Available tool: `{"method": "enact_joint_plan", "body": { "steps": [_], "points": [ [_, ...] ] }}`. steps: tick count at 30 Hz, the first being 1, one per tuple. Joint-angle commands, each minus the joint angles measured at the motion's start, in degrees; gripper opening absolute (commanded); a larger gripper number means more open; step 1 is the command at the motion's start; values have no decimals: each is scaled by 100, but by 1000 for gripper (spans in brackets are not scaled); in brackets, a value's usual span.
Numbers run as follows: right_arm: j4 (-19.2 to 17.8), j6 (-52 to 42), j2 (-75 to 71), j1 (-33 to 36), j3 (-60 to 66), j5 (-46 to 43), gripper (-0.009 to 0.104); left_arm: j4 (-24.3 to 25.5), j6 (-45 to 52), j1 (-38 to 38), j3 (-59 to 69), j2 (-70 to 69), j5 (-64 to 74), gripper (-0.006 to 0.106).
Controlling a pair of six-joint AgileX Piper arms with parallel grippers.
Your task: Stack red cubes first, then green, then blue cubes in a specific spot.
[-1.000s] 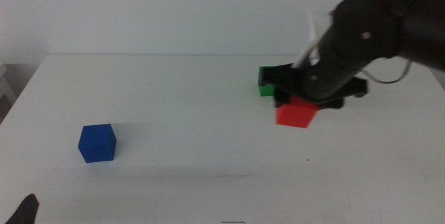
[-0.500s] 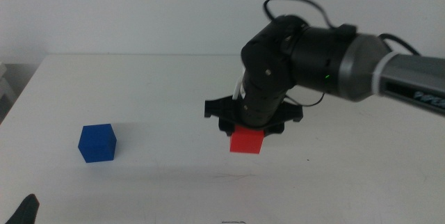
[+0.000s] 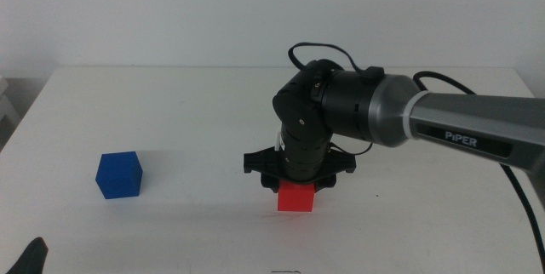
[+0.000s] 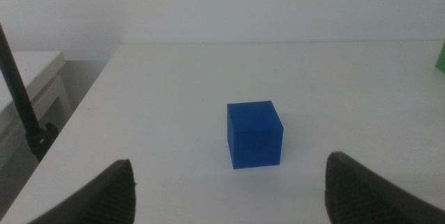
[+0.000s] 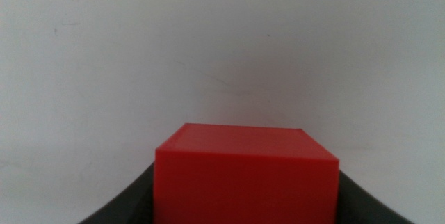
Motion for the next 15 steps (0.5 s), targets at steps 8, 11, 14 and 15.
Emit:
{"method": "enact_joint_plan", "body": {
  "steps": [8,11,14,15],
  "points": [
    [-249,-18,-83,11,-187,-446,-1,-56,-74,-3,-21,-102,-453,94],
    [-305,-18,-13,11,-187,-425,-1,-56,-74,-3,-21,-102,-453,94],
    [-350,-13,35,11,-187,-413,-1,-56,-74,-3,-21,-102,-453,94],
    [-350,-13,42,11,-187,-413,-1,-56,-74,-3,-21,-102,-453,94]
  ]
}}
